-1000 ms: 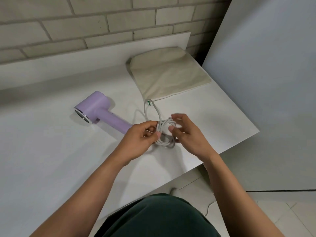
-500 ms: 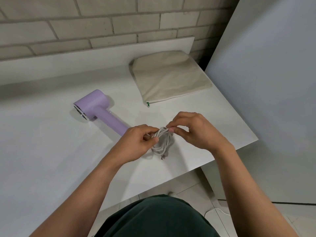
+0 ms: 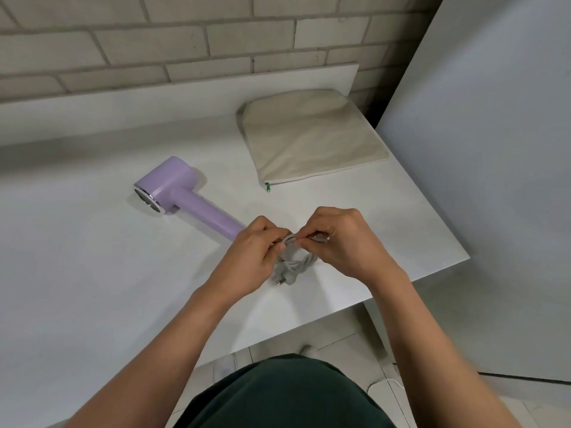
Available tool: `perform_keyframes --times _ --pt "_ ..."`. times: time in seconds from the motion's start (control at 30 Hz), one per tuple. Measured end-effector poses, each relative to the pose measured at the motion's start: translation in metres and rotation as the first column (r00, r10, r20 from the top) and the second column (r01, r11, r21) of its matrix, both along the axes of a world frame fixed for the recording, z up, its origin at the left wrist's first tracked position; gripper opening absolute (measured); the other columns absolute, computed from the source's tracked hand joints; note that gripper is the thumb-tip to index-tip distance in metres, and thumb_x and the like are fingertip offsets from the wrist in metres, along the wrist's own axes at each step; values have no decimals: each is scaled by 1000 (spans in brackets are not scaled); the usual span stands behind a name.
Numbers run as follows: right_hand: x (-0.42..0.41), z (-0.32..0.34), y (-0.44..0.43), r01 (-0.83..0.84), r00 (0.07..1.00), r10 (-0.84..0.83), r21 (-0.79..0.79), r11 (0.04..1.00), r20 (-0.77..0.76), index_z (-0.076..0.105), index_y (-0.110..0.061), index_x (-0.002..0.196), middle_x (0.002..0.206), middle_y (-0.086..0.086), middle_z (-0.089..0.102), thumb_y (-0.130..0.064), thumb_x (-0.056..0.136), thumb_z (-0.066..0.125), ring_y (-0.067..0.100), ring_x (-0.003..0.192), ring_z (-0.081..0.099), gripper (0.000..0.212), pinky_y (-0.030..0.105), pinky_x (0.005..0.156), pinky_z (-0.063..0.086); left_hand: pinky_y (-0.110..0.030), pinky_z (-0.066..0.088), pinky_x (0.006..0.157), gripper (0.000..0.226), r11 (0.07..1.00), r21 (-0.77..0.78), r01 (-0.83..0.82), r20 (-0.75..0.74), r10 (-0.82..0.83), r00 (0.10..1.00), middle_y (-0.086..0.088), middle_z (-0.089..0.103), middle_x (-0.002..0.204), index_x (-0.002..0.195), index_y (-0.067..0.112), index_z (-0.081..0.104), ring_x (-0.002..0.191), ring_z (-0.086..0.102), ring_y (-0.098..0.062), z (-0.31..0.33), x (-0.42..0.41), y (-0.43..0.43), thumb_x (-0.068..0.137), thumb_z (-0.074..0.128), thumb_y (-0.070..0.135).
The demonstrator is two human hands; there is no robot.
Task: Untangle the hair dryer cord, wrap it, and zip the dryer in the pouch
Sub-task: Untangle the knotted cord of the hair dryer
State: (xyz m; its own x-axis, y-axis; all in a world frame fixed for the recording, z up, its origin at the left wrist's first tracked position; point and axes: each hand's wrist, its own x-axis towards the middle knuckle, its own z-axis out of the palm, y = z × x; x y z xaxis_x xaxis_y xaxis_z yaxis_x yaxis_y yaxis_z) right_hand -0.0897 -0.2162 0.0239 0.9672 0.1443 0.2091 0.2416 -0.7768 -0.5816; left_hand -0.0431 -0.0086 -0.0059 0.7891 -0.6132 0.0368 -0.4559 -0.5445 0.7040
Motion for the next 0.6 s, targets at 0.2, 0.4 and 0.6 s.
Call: perform_keyframes --times 0.2,0.4,0.6 --pt "-1 -4 12 94 996 -93 -112 989 7 80 -25 85 83 -10 64 -23 87 75 18 70 63 6 42 56 55 -32 50 84 26 997 44 -56 -26 57 998 3 58 103 121 23 70 91 59 -16 1 -4 -6 105 51 15" --pt "-3 -2 18 137 991 -136 -123 983 18 82 -23 87 80 -6 60 -18 88 76 22 68 60 7 39 54 53 -39 52 81 28 994 66 -82 57 78 995 0 56 105 121 20 70 92 58 -19 11 -9 -16 104 49 12" --pt "-2 -6 17 167 985 -169 97 981 13 70 -16 88 79 -6 67 -19 80 88 9 73 62 21 33 68 55 -26 47 77 22 998 60 -32 43 29 999 3 57 101 113 20 73 88 58 -14 21 6 -12 104 54 14"
